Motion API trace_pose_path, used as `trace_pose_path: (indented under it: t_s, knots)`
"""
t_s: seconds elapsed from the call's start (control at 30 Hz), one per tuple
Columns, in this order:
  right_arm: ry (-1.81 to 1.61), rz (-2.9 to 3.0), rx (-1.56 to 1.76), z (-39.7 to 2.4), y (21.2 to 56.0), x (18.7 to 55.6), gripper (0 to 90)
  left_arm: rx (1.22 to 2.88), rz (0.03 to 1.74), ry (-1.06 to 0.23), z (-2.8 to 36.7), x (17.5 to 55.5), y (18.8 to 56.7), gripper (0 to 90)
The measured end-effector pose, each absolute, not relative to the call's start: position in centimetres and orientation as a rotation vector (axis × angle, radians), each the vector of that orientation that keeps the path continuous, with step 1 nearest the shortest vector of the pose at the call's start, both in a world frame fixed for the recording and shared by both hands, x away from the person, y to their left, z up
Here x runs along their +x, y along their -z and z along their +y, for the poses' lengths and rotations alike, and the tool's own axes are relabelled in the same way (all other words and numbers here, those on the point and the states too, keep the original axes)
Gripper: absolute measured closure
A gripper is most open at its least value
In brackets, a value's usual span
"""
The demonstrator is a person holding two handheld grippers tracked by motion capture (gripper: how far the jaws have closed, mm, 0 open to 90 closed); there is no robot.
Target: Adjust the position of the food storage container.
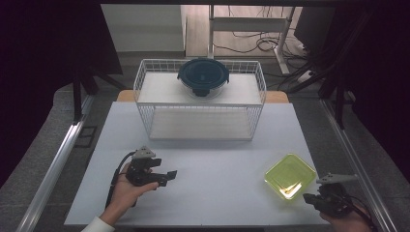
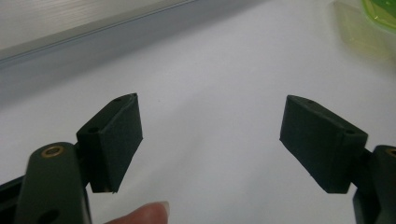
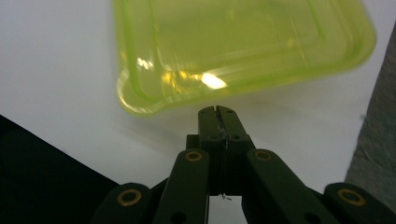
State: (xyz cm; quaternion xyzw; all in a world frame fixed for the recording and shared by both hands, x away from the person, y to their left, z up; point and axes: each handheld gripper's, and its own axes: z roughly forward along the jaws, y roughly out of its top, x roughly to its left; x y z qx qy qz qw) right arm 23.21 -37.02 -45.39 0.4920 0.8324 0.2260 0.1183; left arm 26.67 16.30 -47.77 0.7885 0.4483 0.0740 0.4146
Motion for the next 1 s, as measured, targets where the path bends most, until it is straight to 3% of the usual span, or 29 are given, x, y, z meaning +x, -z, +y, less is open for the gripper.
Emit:
trace_pose_path:
  t_s: [1.0]
  knots:
    - [-0.599, 2.57, 1.339, -30.5, 47.5, 25.1, 88.3, 1.945, 1.166, -0.186, 17.2, 26.9, 47.7, 20.7]
